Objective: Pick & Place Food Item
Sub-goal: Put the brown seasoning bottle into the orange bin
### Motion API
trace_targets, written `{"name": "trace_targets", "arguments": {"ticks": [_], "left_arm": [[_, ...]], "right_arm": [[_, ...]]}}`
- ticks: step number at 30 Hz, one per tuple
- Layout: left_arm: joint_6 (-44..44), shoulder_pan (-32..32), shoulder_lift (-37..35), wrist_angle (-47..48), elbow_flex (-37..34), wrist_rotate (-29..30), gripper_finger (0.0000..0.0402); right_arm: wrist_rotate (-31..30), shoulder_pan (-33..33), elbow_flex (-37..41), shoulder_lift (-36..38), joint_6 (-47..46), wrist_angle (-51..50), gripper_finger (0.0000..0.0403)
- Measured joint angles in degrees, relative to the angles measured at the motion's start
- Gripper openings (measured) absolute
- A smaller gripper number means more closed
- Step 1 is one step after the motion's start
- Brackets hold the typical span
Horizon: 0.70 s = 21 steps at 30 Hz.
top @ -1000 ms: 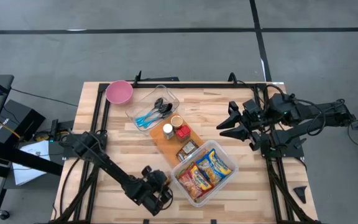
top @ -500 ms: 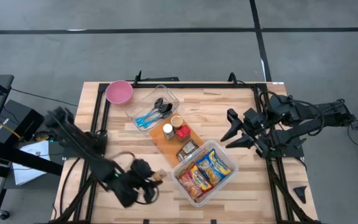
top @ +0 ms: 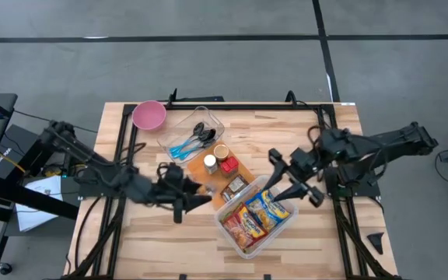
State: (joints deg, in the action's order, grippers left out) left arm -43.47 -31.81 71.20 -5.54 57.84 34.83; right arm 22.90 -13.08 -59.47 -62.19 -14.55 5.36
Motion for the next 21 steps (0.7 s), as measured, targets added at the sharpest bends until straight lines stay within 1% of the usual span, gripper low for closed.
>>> {"name": "trace_targets", "arguments": {"ticks": [5, 8, 10, 14, 21], "left_arm": [[1.4, 5.1, 2.6, -7.4, 0.0, -10.6, 0.0183], [1.5, 6.4, 4.8, -10.1, 0.0, -14.8, 0.0183], [2.2, 6.7, 6.1, -11.9, 0.0, -16.3, 0.0183], [4.5, 6.2, 8.1, -17.0, 0.0, -17.2, 0.0183], [4.4, 5.9, 9.2, -17.5, 0.0, -17.3, 0.0183]], "right_arm": [[0.0, 0.0, -5.8, -5.9, 1.0, -2.6, 0.0236], [0.0, -0.1, -9.3, -8.6, 4.0, -6.0, 0.0275], [0.0, 0.0, -11.2, -10.4, 6.0, -8.4, 0.0294], [-0.2, 0.5, -13.2, -13.4, 9.2, -10.3, 0.0314], [-0.6, 2.5, -15.0, -18.4, 10.7, -10.0, 0.0317]]}}
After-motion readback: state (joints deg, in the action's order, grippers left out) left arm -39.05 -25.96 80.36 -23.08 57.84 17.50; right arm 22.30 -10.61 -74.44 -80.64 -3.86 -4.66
